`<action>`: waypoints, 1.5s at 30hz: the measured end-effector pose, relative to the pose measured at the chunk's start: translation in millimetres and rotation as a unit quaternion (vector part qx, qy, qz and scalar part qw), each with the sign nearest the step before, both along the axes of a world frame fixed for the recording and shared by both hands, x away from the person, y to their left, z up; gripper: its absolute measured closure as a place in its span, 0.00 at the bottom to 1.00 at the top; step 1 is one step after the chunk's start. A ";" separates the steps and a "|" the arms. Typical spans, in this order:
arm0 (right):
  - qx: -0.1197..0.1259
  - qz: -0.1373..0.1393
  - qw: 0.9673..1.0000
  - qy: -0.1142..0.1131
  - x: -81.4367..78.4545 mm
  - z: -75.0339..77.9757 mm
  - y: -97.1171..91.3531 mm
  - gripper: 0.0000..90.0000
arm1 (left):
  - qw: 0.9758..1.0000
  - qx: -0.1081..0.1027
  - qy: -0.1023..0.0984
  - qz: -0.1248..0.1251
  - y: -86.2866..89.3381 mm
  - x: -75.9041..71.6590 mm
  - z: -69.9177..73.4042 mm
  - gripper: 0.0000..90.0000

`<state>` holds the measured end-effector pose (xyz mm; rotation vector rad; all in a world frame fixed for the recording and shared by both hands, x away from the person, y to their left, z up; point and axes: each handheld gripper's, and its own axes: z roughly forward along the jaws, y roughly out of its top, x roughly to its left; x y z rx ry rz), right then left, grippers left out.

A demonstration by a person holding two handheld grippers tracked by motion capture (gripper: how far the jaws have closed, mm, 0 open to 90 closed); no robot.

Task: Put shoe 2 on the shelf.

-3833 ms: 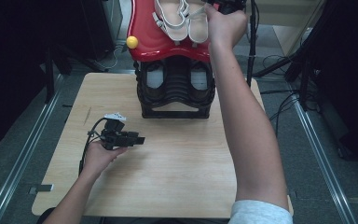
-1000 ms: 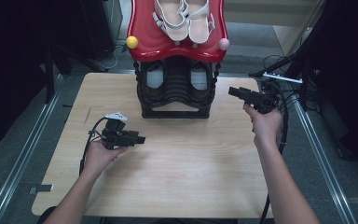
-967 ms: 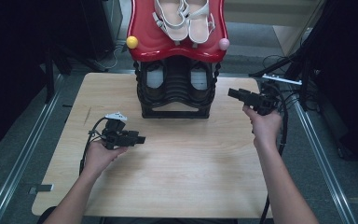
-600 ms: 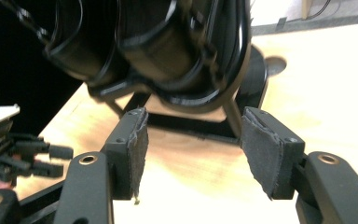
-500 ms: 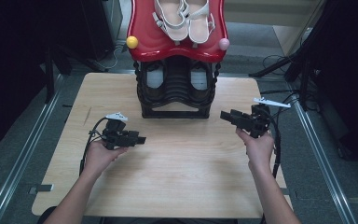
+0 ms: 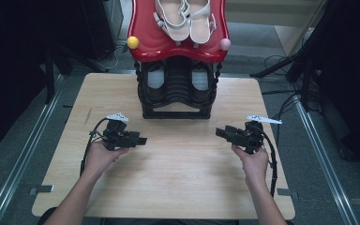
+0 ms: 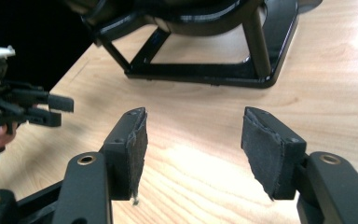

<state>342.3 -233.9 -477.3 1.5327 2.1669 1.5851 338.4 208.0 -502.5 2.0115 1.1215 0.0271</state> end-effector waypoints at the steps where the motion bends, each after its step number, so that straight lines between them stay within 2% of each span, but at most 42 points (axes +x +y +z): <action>1: 0.002 0.000 1.000 0.000 -0.4 -1.8 -0.6 0.46 | 1.000 0.000 0.000 0.000 0.0 0.0 0.1 0.53; 8: 0.009 -0.009 1.000 0.012 -1.9 -20.2 -10.0 0.46 | 1.000 0.002 -0.001 -0.001 0.0 0.7 0.2 0.53; 14: -0.002 -0.015 1.000 0.021 4.6 -30.8 -11.7 0.46 | 1.000 0.002 0.001 0.001 -0.9 1.6 -0.5 0.51; 23: -0.018 -0.015 0.999 0.022 6.4 -33.6 -9.5 0.46 | 1.000 0.002 0.005 -0.001 -2.0 2.2 -1.2 0.49; 45: -0.021 -0.006 0.999 0.028 6.2 -35.6 -5.0 0.44 | 1.000 0.002 0.014 -0.001 -2.9 3.5 -3.2 0.48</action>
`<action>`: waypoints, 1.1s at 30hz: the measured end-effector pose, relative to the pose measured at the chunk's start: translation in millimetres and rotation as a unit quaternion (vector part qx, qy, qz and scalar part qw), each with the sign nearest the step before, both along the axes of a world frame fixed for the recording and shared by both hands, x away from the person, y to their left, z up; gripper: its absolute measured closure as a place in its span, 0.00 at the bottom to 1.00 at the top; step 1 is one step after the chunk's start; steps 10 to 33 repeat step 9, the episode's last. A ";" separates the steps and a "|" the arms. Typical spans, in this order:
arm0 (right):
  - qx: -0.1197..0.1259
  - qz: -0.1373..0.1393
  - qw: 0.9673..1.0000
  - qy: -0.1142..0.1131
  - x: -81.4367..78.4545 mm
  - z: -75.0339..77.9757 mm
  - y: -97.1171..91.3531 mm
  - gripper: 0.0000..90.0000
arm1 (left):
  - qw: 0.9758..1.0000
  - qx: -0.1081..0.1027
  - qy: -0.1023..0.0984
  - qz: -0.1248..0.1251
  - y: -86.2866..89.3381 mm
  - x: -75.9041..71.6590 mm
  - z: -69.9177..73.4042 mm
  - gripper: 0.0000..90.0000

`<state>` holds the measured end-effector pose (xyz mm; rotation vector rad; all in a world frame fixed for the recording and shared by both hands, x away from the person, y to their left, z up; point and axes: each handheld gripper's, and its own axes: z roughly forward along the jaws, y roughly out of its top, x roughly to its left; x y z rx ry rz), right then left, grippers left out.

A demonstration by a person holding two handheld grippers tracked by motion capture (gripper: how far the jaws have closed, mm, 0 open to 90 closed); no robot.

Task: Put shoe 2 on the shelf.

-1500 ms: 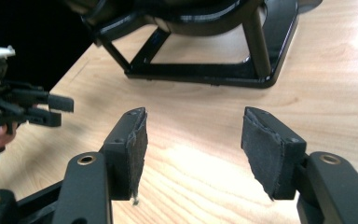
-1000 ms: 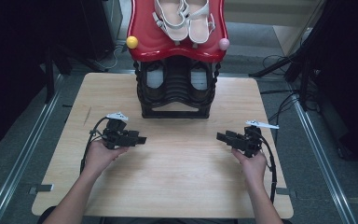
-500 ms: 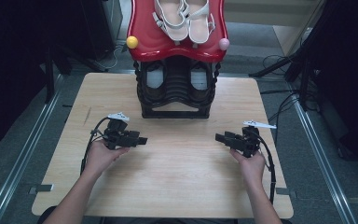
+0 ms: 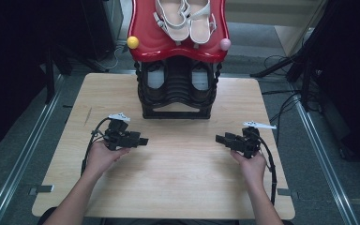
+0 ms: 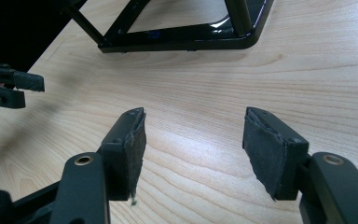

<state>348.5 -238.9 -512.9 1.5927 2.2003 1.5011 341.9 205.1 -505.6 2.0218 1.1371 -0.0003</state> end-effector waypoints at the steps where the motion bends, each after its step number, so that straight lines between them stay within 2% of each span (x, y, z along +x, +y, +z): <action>1: 0.000 0.000 1.000 0.000 0.0 0.0 -0.1 0.44 | 1.000 0.001 0.001 0.000 -0.1 0.1 -0.1 0.47; 6: -0.001 0.000 1.000 -0.001 0.2 0.1 -0.2 0.44 | 1.000 0.000 0.009 -0.004 -1.9 0.8 -2.6 0.46; 8: -0.016 0.000 1.000 -0.001 0.3 -0.3 1.2 0.43 | 1.000 -0.001 0.020 -0.008 -4.8 2.0 -7.2 0.42; 9: -0.031 0.000 1.000 0.000 0.5 -1.2 2.7 0.42 | 1.000 0.007 0.024 0.000 -7.7 2.4 -9.9 0.39; 33: -0.031 0.000 1.000 0.000 0.5 -1.2 2.7 0.42 | 1.000 0.007 0.024 0.000 -7.7 2.4 -9.9 0.39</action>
